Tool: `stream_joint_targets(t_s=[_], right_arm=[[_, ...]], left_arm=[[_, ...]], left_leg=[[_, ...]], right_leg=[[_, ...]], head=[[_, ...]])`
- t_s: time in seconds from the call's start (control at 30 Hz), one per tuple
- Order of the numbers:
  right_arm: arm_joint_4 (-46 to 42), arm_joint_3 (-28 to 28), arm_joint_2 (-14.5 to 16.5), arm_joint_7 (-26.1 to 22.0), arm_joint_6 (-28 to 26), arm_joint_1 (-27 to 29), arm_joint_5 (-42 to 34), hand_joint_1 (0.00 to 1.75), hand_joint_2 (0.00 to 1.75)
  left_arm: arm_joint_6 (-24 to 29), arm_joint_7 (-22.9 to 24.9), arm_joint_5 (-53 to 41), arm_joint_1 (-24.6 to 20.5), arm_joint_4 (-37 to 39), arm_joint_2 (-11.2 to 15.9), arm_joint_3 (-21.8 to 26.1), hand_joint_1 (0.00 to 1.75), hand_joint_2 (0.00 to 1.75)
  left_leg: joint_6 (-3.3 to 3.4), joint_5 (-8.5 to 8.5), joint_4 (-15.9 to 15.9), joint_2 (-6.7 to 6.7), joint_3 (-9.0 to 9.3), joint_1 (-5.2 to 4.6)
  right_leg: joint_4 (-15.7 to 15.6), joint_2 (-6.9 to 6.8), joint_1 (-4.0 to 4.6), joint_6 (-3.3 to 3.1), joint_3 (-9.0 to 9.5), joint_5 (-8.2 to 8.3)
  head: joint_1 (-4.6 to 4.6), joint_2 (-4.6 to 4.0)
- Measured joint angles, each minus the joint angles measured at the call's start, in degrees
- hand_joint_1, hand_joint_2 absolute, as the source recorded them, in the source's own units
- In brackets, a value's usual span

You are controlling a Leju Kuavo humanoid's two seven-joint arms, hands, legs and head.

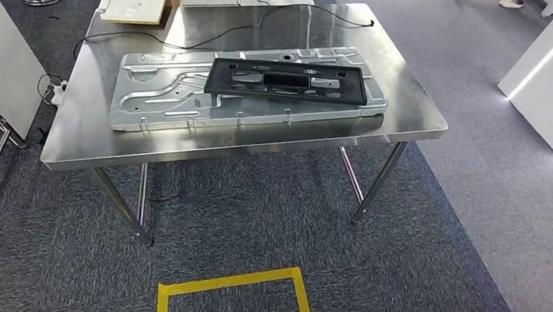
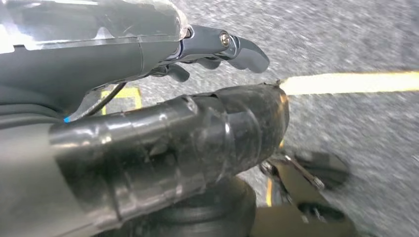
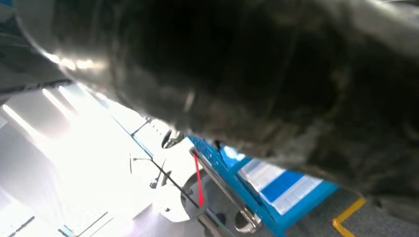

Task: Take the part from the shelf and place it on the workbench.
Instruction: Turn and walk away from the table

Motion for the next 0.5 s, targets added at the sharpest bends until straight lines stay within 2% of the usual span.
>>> stream_joint_targets(t_s=[0.07,0.1,0.13,0.17,0.2,0.23,0.27,0.3,0.33,0.37,0.43,0.47,0.5], right_arm=[[0.0,0.0,0.0,0.0,0.0,0.0,0.0,0.00,0.00],[0.0,-0.1,-0.1,0.0,0.0,0.0,0.0,0.00,0.00],[0.0,-0.1,-0.1,0.0,0.0,0.0,0.0,0.00,0.00],[0.0,-0.1,-0.1,0.0,0.0,0.0,0.0,0.00,0.00],[0.0,-0.1,-0.2,0.0,0.0,0.0,0.0,0.00,0.00],[0.0,-0.1,-0.2,0.0,0.0,0.0,0.0,0.00,0.00],[0.0,-0.1,-0.2,0.0,0.0,0.0,0.0,0.00,0.00],[0.0,-0.1,-0.2,0.0,0.0,-0.1,0.0,0.00,0.00],[0.0,-0.1,-0.1,0.0,0.0,-0.1,0.0,0.00,0.00],[0.0,0.0,-0.1,0.0,0.0,-0.1,0.0,0.00,0.00],[0.0,0.0,-0.1,0.0,0.0,-0.1,0.0,0.00,0.00],[0.0,0.0,-0.1,0.0,0.0,0.0,0.0,0.00,0.00],[0.0,0.0,-0.1,0.0,0.0,-0.1,0.0,0.00,0.00]], left_arm=[[0.0,0.0,0.0,0.0,0.0,0.0,0.0,0.00,0.00],[0.0,0.0,0.0,0.0,0.0,0.0,0.0,0.00,0.00],[-0.1,0.0,0.0,0.1,0.0,0.0,0.0,0.00,0.00],[-0.1,0.0,0.0,0.0,0.0,0.0,0.0,0.00,0.00],[-0.1,0.0,0.0,0.0,0.0,0.0,0.0,0.00,0.00],[-0.1,0.0,0.0,0.0,0.0,0.0,0.0,0.00,0.00],[-0.1,0.0,0.0,-0.1,0.0,0.0,0.0,0.00,0.00],[-0.1,0.0,0.0,-0.1,0.0,0.0,0.0,0.00,0.00],[-0.1,0.0,0.0,-0.2,0.0,-0.1,0.0,0.00,0.00],[-0.1,0.0,0.0,-0.2,0.0,-0.1,0.0,0.00,0.00],[-0.1,0.0,0.0,-0.1,0.0,0.0,0.0,0.00,0.00],[-0.1,0.0,0.0,0.0,0.0,0.0,0.0,0.00,0.00],[-0.1,0.0,0.0,0.1,0.0,0.0,0.0,0.00,0.00]], left_leg=[[0.50,1.33,0.0,0.32,-1.73,-0.12],[0.62,1.98,0.2,0.44,-2.69,-0.25],[0.64,2.63,0.3,0.53,-3.71,-0.39],[0.60,3.24,0.6,0.58,-4.75,-0.51],[0.52,3.80,1.0,0.60,-5.79,-0.58],[0.42,4.31,1.5,0.60,-6.69,-0.62],[0.26,4.73,2.0,0.53,-7.41,-0.73],[0.02,5.14,2.4,0.45,-7.90,-0.80],[-0.26,5.58,2.8,0.38,-8.17,-0.84],[-0.60,6.07,2.8,0.31,-8.37,-0.84],[-1.35,6.48,2.9,0.15,-9.01,-0.77],[-1.72,5.17,3.8,0.03,-9.55,-0.68],[-2.06,2.72,5.5,-0.09,-10.27,-0.59]], right_leg=[[6.2,0.15,0.08,0.14,-1.36,-6.01],[9.5,0.17,0.12,0.20,-1.65,-7.76],[11.7,0.18,0.13,0.22,-1.34,-7.97],[12.3,0.19,0.14,0.17,-0.26,-6.86],[11.0,0.23,0.15,0.03,1.71,-5.12],[7.8,0.32,0.19,-0.23,4.64,-3.86],[3.3,0.43,0.36,-0.52,8.26,-3.87],[-0.9,0.49,0.53,-0.79,11.29,-4.60],[-4.2,0.52,0.74,-1.04,13.36,-5.56],[-5.9,0.45,0.99,-1.27,14.25,-6.21],[-6.2,0.17,0.93,-1.98,13.31,-5.30],[-6.2,0.01,0.81,-2.48,12.58,-4.58],[-6.3,-0.12,0.65,-2.92,11.73,-3.79]], head=[[0.03,-0.01],[0.03,-0.01],[0.02,-0.01],[0.02,-0.01],[0.01,0.00],[0.01,0.00],[0.02,0.00],[0.01,0.01],[0.02,0.00],[0.01,0.01],[0.02,0.00],[-0.02,0.00],[-0.02,-0.01]])
